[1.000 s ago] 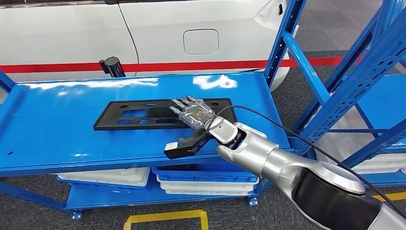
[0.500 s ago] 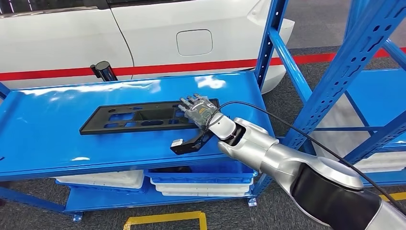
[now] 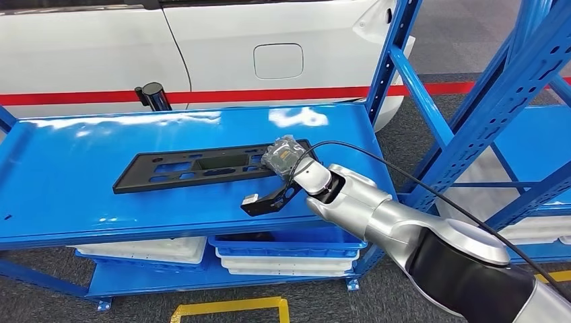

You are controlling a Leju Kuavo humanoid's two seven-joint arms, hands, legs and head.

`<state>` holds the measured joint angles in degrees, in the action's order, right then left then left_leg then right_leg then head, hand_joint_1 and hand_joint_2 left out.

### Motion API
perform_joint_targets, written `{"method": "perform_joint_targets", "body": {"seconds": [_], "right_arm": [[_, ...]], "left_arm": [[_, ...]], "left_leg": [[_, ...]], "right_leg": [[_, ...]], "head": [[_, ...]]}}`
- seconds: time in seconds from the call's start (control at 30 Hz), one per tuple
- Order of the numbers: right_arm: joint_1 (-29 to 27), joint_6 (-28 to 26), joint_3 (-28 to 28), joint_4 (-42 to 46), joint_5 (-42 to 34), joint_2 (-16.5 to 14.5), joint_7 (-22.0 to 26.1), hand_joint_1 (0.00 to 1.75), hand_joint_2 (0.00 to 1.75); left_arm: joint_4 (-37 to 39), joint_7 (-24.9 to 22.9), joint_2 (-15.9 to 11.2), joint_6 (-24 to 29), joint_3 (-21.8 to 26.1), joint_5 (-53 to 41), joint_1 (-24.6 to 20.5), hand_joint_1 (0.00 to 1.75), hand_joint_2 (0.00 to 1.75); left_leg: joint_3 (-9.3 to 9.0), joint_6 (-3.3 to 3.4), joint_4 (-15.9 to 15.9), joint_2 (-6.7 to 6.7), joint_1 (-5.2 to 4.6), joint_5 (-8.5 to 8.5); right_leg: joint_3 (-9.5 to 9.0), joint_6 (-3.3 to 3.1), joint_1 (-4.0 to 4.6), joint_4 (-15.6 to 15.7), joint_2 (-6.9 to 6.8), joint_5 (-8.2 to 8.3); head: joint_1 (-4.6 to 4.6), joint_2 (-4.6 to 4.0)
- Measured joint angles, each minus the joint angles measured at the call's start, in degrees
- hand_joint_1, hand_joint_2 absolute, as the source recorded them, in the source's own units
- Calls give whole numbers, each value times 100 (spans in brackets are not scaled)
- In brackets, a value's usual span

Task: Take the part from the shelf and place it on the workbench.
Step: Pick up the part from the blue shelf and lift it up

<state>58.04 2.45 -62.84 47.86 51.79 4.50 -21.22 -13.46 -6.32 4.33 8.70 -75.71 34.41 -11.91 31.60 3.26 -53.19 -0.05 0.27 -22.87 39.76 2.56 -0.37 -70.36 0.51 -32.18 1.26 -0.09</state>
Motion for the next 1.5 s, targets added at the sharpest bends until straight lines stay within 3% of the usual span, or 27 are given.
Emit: {"method": "perform_joint_targets", "body": {"seconds": [0.03, 0.07, 0.13, 0.2, 0.33, 0.4, 0.47, 0.53, 0.57, 0.6, 0.67, 0.73, 0.87, 0.9, 0.97, 1.03, 1.1, 1.13, 1.2, 1.27, 1.4, 1.43, 1.5], "right_arm": [[-11, -24, -1, -2, -53, 0, 31, 175, 175], [-18, -63, 3, -3, -143, 0, 74, 175, 175], [-23, -178, 28, -3, -418, -2, 211, 175, 175], [-41, -344, 88, 24, -866, -23, 441, 175, 175], [-151, -712, 243, 386, -1985, -37, 884, 175, 175], [-166, -857, 320, 725, -2437, -28, 980, 175, 175], [-189, -1004, 429, 1147, -2879, -1, 1054, 175, 175], [-255, -1114, 542, 1649, -3392, 64, 1140, 175, 175], [-295, -1155, 596, 1909, -3648, 107, 1185, 175, 175], [-329, -1188, 657, 2169, -3883, 155, 1230, 175, 175], [-367, -1236, 792, 2676, -4214, 252, 1311, 175, 175], [-424, -1285, 929, 3125, -4468, 355, 1426, 175, 175], [-746, -1346, 1155, 3946, -5049, 592, 1763, 175, 175], [-850, -1346, 1210, 4134, -5204, 646, 1875, 175, 175], [-1080, -1347, 1303, 4452, -5432, 733, 2078, 175, 175], [-1265, -1349, 1346, 4672, -5516, 797, 2174, 175, 175], [-1411, -1349, 1369, 4863, -5534, 863, 2201, 175, 175], [-1478, -1349, 1392, 4972, -5538, 899, 2208, 175, 175], [-1550, -1349, 1445, 5173, -5540, 957, 2211, 175, 175], [-1595, -1345, 1490, 5357, -5593, 990, 2230, 175, 175], [-2044, -1332, 1578, 5700, -5848, 1036, 2531, 175, 175], [-2217, -1334, 1584, 5783, -5877, 1038, 2647, 175, 175], [-2568, -1345, 1582, 5946, -5900, 1043, 2849, 175, 175]], "left_arm": [[1, 0, 0, 1, 0, 1, 5, 0, 0], [1, 1, 0, 4, 0, 3, 9, 0, 0], [1, 3, -1, 14, 0, 12, 11, 0, 0], [2, 20, -2, 32, 0, 43, 13, 0, 0], [2, 120, -7, 100, 3, 139, 51, 0, 0], [2, 183, -11, 132, 10, 187, 74, 0, 0], [2, 241, -18, 167, 25, 230, 110, 0, 0], [2, 293, -27, 203, 36, 264, 161, 0, 0], [2, 315, -31, 215, 38, 275, 186, 0, 0], [2, 332, -39, 224, 40, 285, 206, 0, 0], [3, 362, -62, 237, 49, 302, 225, 0, 0], [4, 387, -79, 257, 71, 321, 231, 0, 0], [4, 428, -90, 316, 131, 382, 291, 0, 0], [4, 441, -92, 330, 145, 404, 302, 0, 0], [4, 468, -96, 345, 168, 438, 312, 0, 0], [4, 487, -98, 352, 182, 458, 319, 0, 0], [4, 496, -105, 360, 188, 470, 331, 0, 0], [4, 498, -109, 363, 191, 473, 336, 0, 0], [4, 501, -111, 370, 205, 475, 337, 0, 87], [4, 506, -112, 384, 232, 487, 334, 0, 175], [4, 564, -119, 457, 305, 603, 357, 0, 175], [4, 592, -121, 478, 320, 638, 372, 0, 175], [4, 655, -125, 515, 363, 700, 414, 0, 175]], "left_leg": [[-1, 0, -2, -2, 1, -1], [-5, -4, -5, -7, 3, -4], [-16, -27, -17, -20, 8, -20], [-1, -78, -42, -25, -11, -39], [50, -177, -94, -14, -9, -82], [224, -238, -486, -14, 11, -333], [598, -292, -1322, -15, 23, -727], [879, -307, -1906, -14, 27, -890], [864, -297, -1858, -14, 27, -801], [736, -274, -1561, -15, 26, -607], [321, -210, -672, -18, 6, -183], [82, -167, -148, -23, -23, -33], [40, -96, -54, -29, -2, -40], [28, -68, -37, -25, 13, -33], [15, -28, -29, -19, 18, -34], [12, -16, -30, -18, 17, -37], [5, -15, -33, -19, 17, -39], [-3, -17, -35, -21, 18, -41], [-17, -37, -46, -26, 12, -55], [-15, -79, -62, -29, -8, -71], [15, -196, -120, -27, 7, -131], [77, -229, -272, -25, 16, -242], [369, -287, -961, -20, 33, -627]], "right_leg": [[66, 11, -12, -133, -1, 5], [13, 19, -26, -13, -3, 127], [-355, 26, -53, 770, -17, 528], [-661, 5, -55, 1428, -20, 758], [-692, -101, -34, 1562, 6, 785], [-697, -161, -58, 1577, 5, 792], [-703, -191, -60, 1576, 4, 786], [-716, -204, -53, 1575, 8, 774], [-729, -206, -50, 1575, 13, 765], [-745, -205, -48, 1575, 23, 755], [-766, -188, -34, 1575, 44, 736], [-756, -159, -14, 1574, 53, 728], [-735, -61, -7, 1499, 42, 633], [-657, -37, -8, 1303, 38, 497], [-337, -8, -13, 580, 31, 102], [-24, 7, -16, -84, 31, -163], [48, 15, -23, -201, 27, -95], [-52, 16, -28, 21, 20, 70], [-479, 11, -33, 906, -2, 485], [-771, -24, -22, 1507, -13, 689], [-806, -133, -1, 1606, -18, 732], [-809, -159, -14, 1614, -23, 740], [-808, -186, -28, 1618, -31, 742]], "head": [[0, 0], [0, 0], [1, 0], [-3, 0], [-9, 0], [-15, 0], [-20, 0], [-19, 0], [-19, 0], [-19, 0], [-20, 0], [-15, 0], [-9, 0], [-6, 0], [-4, 0], [-4, 0], [-4, 0], [-4, 0], [-4, 0], [-7, 0], [-10, 0], [-13, 0], [-18, 0]]}}
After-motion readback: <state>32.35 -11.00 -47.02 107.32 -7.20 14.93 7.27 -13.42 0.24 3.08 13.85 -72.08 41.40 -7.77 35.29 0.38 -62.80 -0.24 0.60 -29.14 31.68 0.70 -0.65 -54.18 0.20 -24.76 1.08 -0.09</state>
